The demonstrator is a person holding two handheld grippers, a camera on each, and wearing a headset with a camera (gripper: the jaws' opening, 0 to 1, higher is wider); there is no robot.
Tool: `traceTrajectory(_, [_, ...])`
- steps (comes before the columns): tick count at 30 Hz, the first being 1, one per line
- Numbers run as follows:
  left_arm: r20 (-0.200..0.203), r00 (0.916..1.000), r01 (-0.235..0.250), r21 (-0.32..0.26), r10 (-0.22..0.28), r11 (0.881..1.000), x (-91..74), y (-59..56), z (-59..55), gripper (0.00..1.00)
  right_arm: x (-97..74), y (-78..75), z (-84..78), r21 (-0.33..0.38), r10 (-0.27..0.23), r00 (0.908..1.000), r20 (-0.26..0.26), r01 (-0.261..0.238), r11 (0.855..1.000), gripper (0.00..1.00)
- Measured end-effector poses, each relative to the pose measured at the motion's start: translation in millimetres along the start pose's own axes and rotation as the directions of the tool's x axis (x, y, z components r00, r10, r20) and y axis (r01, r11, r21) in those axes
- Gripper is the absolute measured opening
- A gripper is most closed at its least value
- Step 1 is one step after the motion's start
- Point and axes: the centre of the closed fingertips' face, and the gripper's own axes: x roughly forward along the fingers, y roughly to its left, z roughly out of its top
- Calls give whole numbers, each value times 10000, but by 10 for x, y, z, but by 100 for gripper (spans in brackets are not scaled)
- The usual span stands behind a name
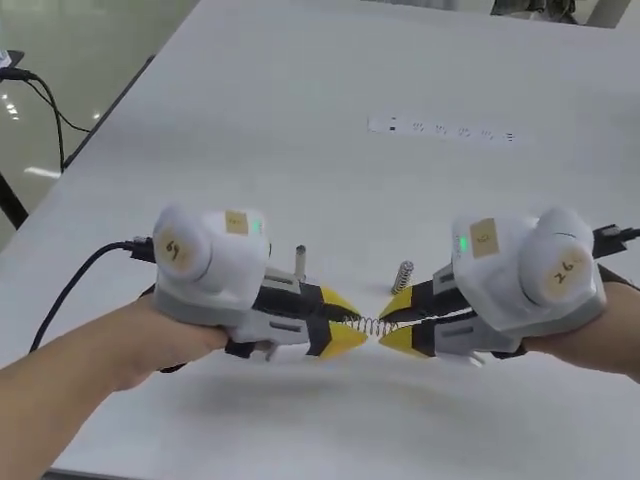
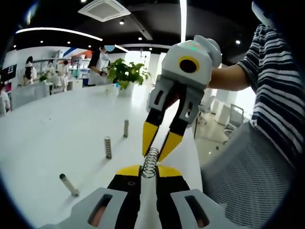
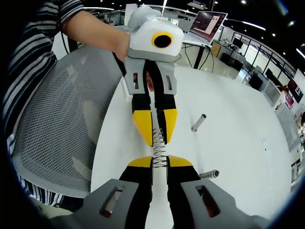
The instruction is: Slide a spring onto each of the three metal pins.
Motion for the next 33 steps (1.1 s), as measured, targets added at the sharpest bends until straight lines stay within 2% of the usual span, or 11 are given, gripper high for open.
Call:
traceTrajectory(5, [113, 9995, 287, -7, -287, 9996, -18, -15, 36, 3, -29, 9, 18, 55, -52, 9999, 150, 52, 10000, 8])
traceTrajectory(10, [137, 9984, 551, -37, -550, 9985, -29, -50, 64, 2, -56, 6, 37, 426, -194, 9986, 499, 173, 9989, 9])
traceTrajectory(13, [74, 9980, 621, -53, -620, 9981, -36, -65, 58, 2, -53, 26, -9, 591, -196, 9989, 435, 171, 9981, 17])
traceTrajectory(24, [-154, 9967, 797, -51, -798, 9968, -33, -119, 35, 2, -48, 62, -32, 487, -180, 9981, 584, 151, 9987, 8])
traceTrajectory(33, [-525, 9966, 644, 219, -631, 9977, -14, -114, -42, 2, -139, 42, 94, 57, -195, 9948, 995, 191, 9998, 7])
